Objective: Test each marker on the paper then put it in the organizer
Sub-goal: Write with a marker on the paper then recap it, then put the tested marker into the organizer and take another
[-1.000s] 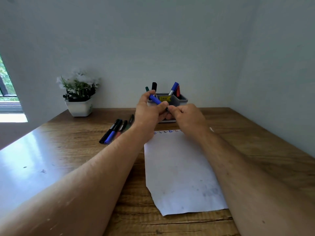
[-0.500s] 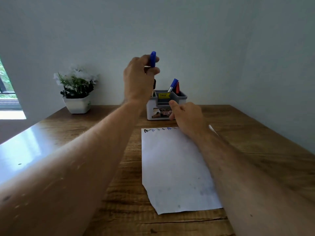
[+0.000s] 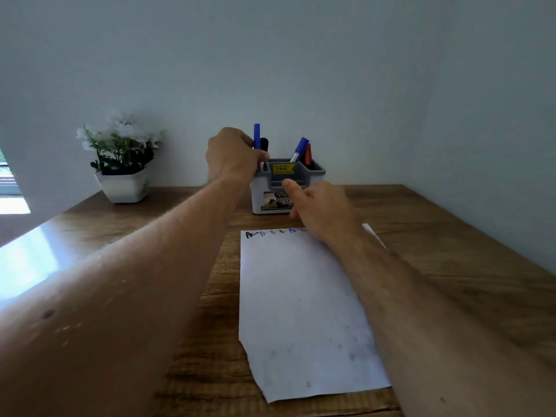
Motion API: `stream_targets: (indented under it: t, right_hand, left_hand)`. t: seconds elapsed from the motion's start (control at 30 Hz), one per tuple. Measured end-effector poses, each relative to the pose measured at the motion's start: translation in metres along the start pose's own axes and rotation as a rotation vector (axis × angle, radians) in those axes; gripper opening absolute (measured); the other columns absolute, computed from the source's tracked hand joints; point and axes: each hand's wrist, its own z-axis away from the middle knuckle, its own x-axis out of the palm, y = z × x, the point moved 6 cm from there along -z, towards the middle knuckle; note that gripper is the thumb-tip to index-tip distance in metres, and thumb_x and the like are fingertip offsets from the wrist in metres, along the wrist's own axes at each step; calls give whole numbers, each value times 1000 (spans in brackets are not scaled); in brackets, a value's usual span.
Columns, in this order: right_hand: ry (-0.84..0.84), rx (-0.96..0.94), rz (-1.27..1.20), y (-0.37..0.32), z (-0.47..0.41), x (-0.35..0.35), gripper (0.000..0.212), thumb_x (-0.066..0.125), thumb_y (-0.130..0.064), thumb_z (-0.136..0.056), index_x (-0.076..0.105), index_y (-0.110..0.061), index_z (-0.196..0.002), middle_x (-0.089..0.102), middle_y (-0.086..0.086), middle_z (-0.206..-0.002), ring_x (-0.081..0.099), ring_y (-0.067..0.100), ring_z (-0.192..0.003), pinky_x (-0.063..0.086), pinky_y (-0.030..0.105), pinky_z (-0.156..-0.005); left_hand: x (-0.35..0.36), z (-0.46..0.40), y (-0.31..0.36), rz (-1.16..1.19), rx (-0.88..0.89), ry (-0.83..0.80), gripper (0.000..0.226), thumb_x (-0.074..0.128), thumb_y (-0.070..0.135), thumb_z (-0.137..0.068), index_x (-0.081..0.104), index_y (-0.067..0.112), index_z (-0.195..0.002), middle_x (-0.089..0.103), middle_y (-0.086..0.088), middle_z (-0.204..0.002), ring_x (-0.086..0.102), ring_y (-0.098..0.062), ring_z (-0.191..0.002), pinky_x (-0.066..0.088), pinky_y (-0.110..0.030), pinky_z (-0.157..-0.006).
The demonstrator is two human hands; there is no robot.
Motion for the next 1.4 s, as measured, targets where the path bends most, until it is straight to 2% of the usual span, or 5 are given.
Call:
stream_targets:
  t: [0.57, 0.8, 1.0, 1.23, 1.4]
  right_hand:
    - [62, -57, 9, -8, 5, -9, 74, 32, -65, -97, 75, -9, -73, 71, 6, -75, 64, 15, -68, 49, 26, -64]
    - [67, -43, -6, -8, 8, -14, 70, 36, -64, -96, 74, -9, -75, 71, 4, -76, 64, 13, -67, 37, 21, -51]
    - [71, -26, 4, -8, 8, -12, 70, 38, -65, -95, 74, -8, -74, 62, 1, -59, 53, 9, -49, 33, 22, -47]
    - [72, -24, 5, -7, 5, -10, 70, 39, -65, -95, 74, -7, -75, 65, 4, -62, 52, 9, -47, 34, 22, -48]
    - [78, -22, 9, -7, 5, -9, 68, 39, -64, -95, 74, -9, -73, 63, 1, -61, 52, 7, -48, 34, 21, -48]
  left_hand:
    - [-38, 32, -19, -17, 30, 156, 14, 68, 12, -88, 69, 23, -96, 67, 14, -77, 62, 1, -76, 39, -16, -61]
    - [-17, 52, -68, -538, -194, -155, 14, 64, 26, -91, 69, 20, -103, 65, -5, -114, 53, -31, -119, 20, -71, -110]
    - [0, 58, -55, -560, -74, -217, 21, 57, 12, -93, 52, 12, -73, 62, -8, -89, 58, -25, -87, 48, -35, -77]
    - [-4, 55, -46, -604, -22, -225, 20, 63, 21, -89, 68, 14, -108, 66, -9, -108, 61, -29, -102, 53, -46, -91]
    - [-9, 55, -43, -666, 3, -215, 8, 57, 18, -95, 53, 14, -90, 52, -6, -78, 55, -24, -78, 48, -36, -70]
